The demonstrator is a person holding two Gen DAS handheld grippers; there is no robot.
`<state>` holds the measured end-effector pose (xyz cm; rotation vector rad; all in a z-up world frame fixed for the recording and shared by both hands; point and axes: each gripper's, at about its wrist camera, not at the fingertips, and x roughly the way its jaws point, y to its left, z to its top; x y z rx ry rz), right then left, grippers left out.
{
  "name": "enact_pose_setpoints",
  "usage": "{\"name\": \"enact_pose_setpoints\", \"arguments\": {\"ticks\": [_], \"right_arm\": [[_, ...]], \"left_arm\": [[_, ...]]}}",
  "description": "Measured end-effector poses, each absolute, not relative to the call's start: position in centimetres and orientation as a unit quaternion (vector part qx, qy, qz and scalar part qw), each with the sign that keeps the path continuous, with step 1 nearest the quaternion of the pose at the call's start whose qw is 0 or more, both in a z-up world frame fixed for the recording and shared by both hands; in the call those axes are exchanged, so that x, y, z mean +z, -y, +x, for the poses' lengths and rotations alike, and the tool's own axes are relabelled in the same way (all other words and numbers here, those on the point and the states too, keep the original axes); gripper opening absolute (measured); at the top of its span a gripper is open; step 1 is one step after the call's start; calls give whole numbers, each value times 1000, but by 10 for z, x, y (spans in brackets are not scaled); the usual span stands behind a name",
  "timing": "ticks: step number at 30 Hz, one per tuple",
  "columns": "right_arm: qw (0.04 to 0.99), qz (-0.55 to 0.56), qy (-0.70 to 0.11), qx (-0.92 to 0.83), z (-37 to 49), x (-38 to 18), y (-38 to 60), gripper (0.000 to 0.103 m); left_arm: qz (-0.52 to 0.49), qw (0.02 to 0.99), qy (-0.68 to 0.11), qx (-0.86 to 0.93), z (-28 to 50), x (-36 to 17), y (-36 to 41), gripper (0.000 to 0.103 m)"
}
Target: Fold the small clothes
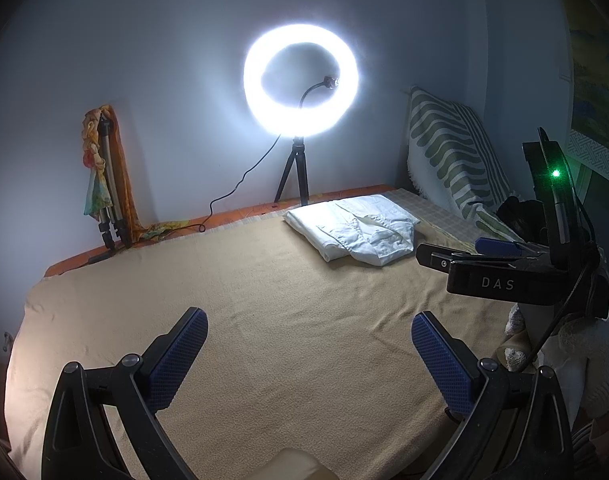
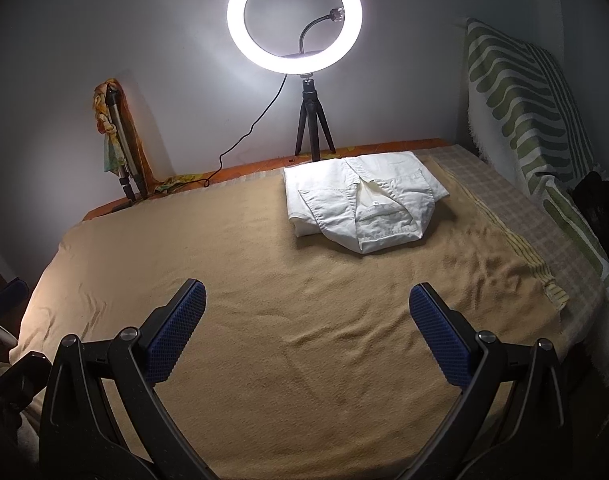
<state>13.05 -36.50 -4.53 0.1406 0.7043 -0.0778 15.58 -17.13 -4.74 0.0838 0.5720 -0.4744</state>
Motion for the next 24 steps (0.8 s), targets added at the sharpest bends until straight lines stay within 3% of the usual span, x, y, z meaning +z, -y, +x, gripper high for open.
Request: {"name": "enact_pose_setpoints", "arguments": {"ticks": [24], "right_arm": [[934,60,-350,-28,134,-47,366,103]], "left_arm": [[39,937,-270,-220,155,-45,168,103]]}}
